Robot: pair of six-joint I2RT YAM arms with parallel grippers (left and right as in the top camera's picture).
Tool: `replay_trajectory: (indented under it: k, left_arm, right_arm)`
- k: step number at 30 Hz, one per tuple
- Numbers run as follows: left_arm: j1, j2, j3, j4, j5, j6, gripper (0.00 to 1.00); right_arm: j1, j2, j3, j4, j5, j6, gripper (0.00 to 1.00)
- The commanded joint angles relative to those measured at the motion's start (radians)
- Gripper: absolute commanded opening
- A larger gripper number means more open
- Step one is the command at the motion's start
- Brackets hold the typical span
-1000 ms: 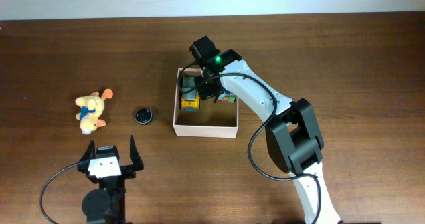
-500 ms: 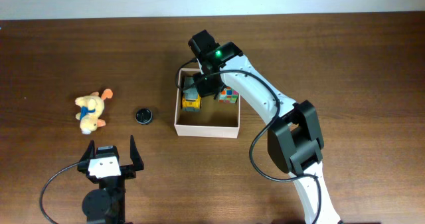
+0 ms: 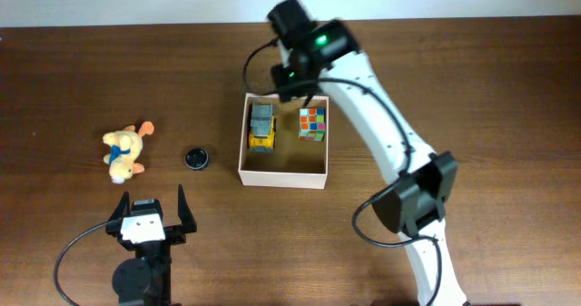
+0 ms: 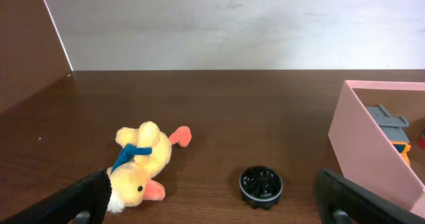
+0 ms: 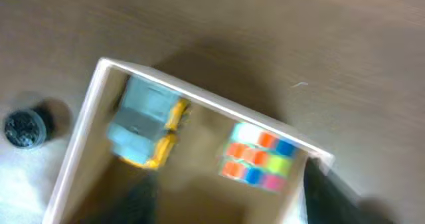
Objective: Pack container
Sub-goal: 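Raise the right gripper and move it right over the blue ball, then lower the right gripper and close it on the blue ball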
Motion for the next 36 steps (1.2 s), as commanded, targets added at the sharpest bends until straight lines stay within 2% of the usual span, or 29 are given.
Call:
replay_trajectory:
  k: [1, 3, 7, 15, 27, 36]
  left_arm:
    - [0.005, -0.010, -0.005, 0.002, 0.011, 0.015, 0.99]
    - [0.005, -0.010, -0.005, 0.002, 0.011, 0.015, 0.99]
    - [0.005, -0.010, -0.005, 0.002, 0.011, 0.015, 0.99]
    - [0.005, -0.010, -0.005, 0.002, 0.011, 0.016, 0.99]
    - [0.005, -0.010, -0.005, 0.002, 0.011, 0.015, 0.99]
    - [0.005, -0.010, -0.005, 0.002, 0.011, 0.015, 0.99]
  right_arm:
    - [-0.084, -0.047, 0.075, -0.080, 0.126, 0.003, 0.76]
    - [-0.119, -0.047, 0.076, -0.126, 0.163, 0.003, 0.79]
    - [-0.194, -0.046, 0.052, -0.196, 0.187, 0.003, 0.79]
    - [-0.294, -0.046, -0.020, -0.206, 0.187, 0.006, 0.79]
    - [-0.314, -0.046, -0.315, -0.169, 0.178, 0.061, 0.77]
    - [-0.338, -0.046, -0.475, -0.106, 0.098, 0.082, 0.75]
